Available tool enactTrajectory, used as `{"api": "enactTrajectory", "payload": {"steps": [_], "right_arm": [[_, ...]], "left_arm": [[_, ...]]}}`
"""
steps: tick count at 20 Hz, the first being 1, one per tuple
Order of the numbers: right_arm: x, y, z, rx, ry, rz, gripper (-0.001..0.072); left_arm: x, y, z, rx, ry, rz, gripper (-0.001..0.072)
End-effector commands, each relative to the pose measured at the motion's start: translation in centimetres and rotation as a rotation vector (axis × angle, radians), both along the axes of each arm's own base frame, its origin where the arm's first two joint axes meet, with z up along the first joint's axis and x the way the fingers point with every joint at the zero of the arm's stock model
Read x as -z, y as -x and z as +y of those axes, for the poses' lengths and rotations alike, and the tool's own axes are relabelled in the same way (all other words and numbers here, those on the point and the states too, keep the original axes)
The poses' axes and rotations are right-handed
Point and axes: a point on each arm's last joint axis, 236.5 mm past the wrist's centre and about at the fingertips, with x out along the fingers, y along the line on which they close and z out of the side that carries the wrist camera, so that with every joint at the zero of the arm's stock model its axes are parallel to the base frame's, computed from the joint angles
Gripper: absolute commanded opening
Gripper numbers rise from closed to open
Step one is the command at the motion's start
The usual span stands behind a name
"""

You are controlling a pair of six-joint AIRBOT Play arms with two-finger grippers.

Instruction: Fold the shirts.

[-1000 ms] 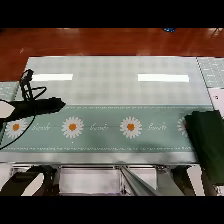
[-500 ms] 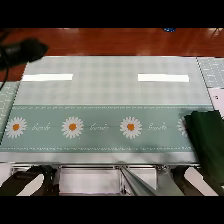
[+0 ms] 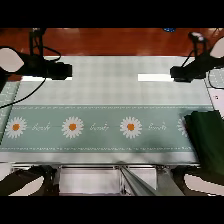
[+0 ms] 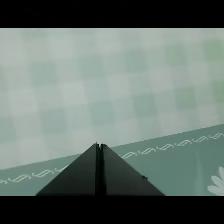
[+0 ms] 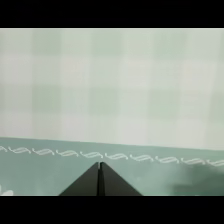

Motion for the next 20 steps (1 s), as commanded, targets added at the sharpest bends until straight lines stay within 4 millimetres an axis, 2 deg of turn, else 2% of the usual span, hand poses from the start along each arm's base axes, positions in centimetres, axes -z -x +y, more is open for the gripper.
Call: {"api": "enactTrajectory", "payload": {"steps": [1,3,20], "right_arm": [[3.07,-0.05,0.53,-0.002,0.037,0.071,0.0020],[2.51,-0.85,0.63,0.000,0.032,0.028,0.0020],[2.46,-0.75,0.55,0.001,0.035,0.030,0.0020]], "left_arm": [[2.55,0.17,2.42,-0.067,-0.058,0.063,0.0019],[3.02,0.90,2.55,-0.062,-0.068,0.098,0.0020],[3.17,0.73,2.49,-0.062,-0.067,0.097,0.0020]]}}
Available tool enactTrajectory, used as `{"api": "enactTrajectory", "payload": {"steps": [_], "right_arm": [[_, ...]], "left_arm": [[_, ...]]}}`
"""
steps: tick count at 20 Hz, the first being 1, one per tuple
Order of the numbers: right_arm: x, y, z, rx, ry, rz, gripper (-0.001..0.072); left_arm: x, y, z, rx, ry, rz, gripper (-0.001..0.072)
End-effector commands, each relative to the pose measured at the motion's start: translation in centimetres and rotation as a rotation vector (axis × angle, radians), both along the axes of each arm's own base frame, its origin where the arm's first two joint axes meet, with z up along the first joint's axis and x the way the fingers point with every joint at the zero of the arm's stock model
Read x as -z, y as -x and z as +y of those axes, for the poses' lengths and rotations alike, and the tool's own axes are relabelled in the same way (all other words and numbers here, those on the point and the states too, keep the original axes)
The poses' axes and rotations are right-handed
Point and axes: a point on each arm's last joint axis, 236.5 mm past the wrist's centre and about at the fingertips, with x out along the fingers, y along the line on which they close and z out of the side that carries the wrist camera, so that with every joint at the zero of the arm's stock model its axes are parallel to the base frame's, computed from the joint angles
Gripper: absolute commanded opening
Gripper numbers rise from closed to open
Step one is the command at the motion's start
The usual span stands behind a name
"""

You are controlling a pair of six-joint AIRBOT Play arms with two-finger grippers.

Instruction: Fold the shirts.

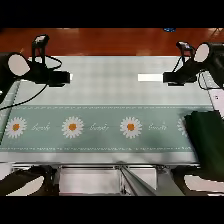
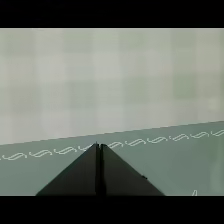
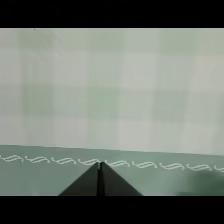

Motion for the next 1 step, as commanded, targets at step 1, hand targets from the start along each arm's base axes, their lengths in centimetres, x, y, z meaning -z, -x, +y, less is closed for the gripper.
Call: {"api": "enactTrajectory", "payload": {"steps": [1], "right_arm": [[0.05,0.01,0.04,-0.001,0.000,0.001,0.0020]], "left_arm": [[0.05,0.00,0.02,0.001,-0.001,0.001,0.0020]]}}
